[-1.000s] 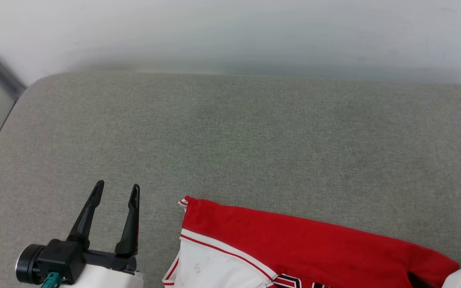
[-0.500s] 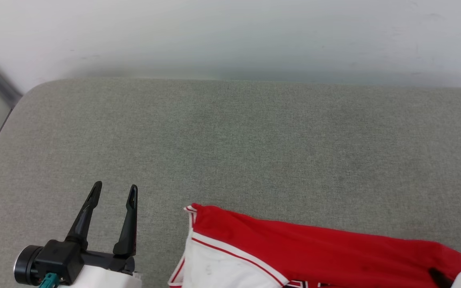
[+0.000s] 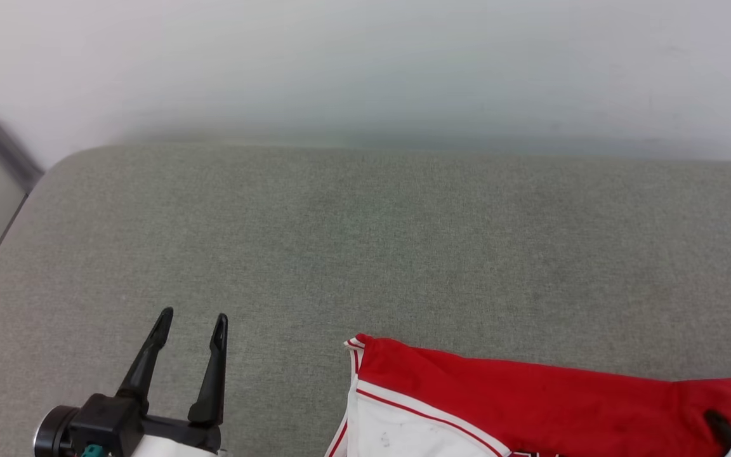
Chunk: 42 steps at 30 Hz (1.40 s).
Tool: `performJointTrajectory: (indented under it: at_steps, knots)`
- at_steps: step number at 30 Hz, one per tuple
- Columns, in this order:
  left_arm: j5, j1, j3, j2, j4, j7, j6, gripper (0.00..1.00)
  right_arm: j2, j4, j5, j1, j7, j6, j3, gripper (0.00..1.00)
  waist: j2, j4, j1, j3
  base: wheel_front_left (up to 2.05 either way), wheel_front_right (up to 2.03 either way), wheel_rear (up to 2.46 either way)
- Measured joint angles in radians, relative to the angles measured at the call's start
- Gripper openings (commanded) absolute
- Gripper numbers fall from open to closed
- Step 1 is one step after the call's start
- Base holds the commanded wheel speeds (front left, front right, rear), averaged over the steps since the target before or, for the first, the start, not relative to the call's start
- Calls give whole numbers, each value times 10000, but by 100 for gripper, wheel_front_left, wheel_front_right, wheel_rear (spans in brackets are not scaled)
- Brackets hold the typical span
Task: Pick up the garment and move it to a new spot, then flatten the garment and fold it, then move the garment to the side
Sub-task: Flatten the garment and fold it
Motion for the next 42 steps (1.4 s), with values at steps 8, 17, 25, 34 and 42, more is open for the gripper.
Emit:
performJointTrajectory:
  at_steps: [8, 17, 25, 34, 42]
  knots:
    - [-56, 219, -146, 13, 100, 0, -10, 100, 748, -2150, 339, 865, 1421, 0, 1106, 0, 0, 159, -2, -446, 0, 0, 0]
    - [-56, 306, -274, -6, 184, 0, -12, 100, 1271, -3743, 1459, 1293, 2648, -2, 2510, 0, 0, 498, -2, -602, 0, 0, 0]
    - [23, 301, -270, -61, 263, 0, -13, 100, 1310, -2661, 3927, 1284, 1402, 0, 4564, 0, 0, 974, -2, -656, 0, 0, 0]
    - [15, 298, -435, -56, 370, 0, -13, 100, 1317, -351, 5739, -238, -782, -2, 6320, 0, 0, 1500, -2, -687, 0, 0, 0]
    - [13, 291, -447, -42, 403, 0, -13, 100, 1317, 2004, 6213, -1792, -1960, -2, 7356, 100, 0, 1738, -2, -623, 0, 0, 0]
